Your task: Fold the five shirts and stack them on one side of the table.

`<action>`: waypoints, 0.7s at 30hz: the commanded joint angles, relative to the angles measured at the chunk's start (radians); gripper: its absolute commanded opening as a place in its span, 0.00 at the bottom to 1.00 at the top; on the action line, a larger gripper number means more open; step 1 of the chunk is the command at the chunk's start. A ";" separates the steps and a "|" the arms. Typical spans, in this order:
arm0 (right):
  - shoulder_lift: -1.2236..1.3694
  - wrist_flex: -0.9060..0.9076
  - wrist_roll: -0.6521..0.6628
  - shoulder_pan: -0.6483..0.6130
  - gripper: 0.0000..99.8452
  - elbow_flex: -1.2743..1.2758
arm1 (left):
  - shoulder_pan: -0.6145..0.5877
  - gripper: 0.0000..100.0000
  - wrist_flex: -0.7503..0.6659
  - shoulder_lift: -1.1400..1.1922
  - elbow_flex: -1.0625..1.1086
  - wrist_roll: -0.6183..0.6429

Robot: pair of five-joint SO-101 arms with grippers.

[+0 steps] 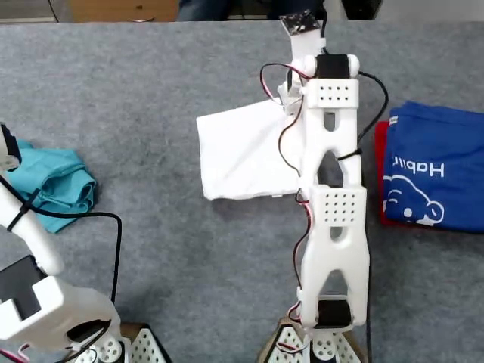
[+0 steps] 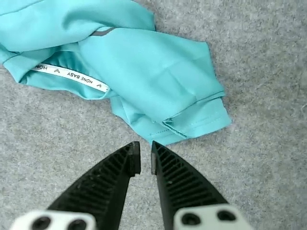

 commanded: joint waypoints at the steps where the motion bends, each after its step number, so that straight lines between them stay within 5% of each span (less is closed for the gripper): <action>1: 0.007 -0.043 0.048 0.019 0.01 -0.041 | 0.011 0.05 -0.006 -0.041 -0.009 -0.005; 7: 0.002 0.020 0.061 0.019 0.18 -0.087 | 0.012 0.05 -0.006 -0.041 -0.008 -0.005; 11: -0.021 0.089 0.061 0.002 0.19 -0.199 | 0.012 0.05 -0.006 -0.041 -0.008 -0.005; 21: -0.019 0.144 0.069 -0.061 0.00 -0.255 | 0.012 0.05 -0.006 -0.041 -0.008 -0.005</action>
